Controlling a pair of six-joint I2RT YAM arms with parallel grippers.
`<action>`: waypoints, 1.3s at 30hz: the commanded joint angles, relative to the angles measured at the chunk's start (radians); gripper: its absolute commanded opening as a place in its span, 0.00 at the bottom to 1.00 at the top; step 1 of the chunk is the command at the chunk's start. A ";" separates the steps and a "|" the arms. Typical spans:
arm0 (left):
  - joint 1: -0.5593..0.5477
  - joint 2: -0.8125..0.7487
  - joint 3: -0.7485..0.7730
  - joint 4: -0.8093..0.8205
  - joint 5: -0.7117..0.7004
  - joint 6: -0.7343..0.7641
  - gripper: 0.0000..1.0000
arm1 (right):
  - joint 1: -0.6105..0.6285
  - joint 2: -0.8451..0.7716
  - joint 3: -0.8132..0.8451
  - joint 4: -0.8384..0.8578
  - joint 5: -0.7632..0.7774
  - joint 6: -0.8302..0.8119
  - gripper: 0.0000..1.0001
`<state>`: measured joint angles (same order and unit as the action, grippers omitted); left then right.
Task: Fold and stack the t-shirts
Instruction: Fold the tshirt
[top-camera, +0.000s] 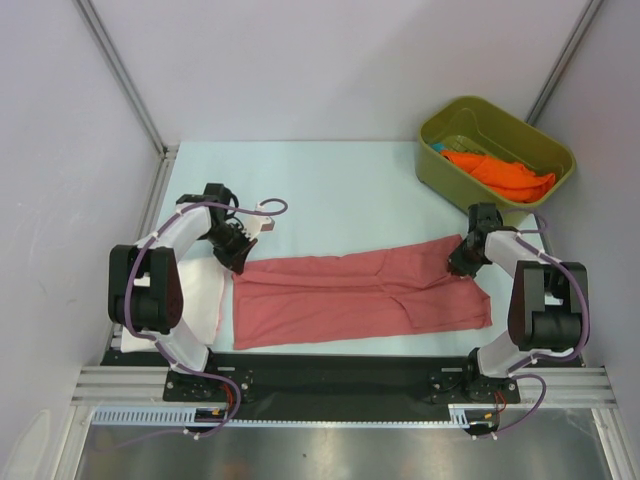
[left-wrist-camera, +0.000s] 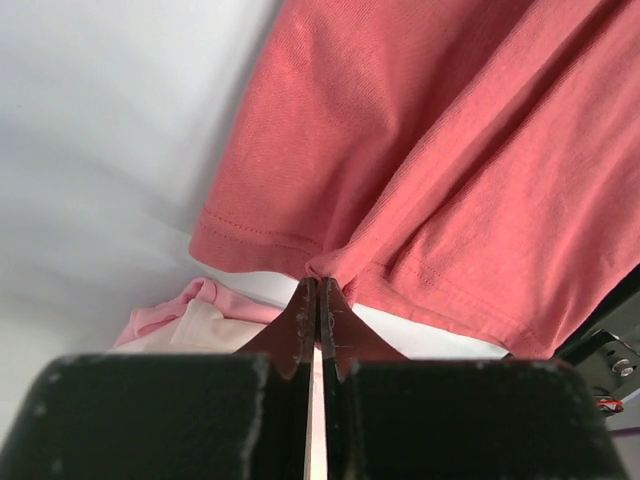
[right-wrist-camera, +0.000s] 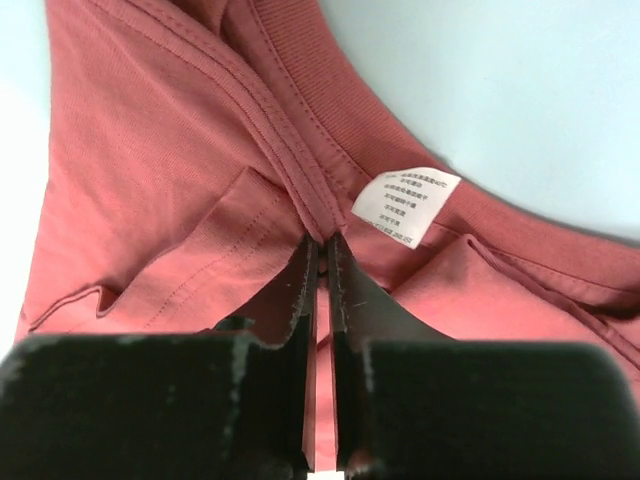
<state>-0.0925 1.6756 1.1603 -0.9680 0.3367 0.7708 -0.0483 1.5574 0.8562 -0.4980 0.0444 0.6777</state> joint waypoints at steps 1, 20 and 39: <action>-0.007 -0.019 0.044 0.002 -0.004 0.039 0.01 | -0.005 -0.039 0.039 -0.034 0.054 -0.013 0.02; -0.035 -0.002 -0.001 -0.119 0.044 0.160 0.41 | -0.007 -0.092 0.073 -0.200 0.136 -0.072 0.43; -0.059 0.087 0.214 0.162 -0.089 -0.238 0.67 | 0.413 0.095 0.358 -0.082 0.029 -0.440 0.54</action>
<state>-0.1524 1.7718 1.3918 -0.8967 0.3290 0.6300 0.3012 1.5944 1.1450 -0.5884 0.1085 0.3298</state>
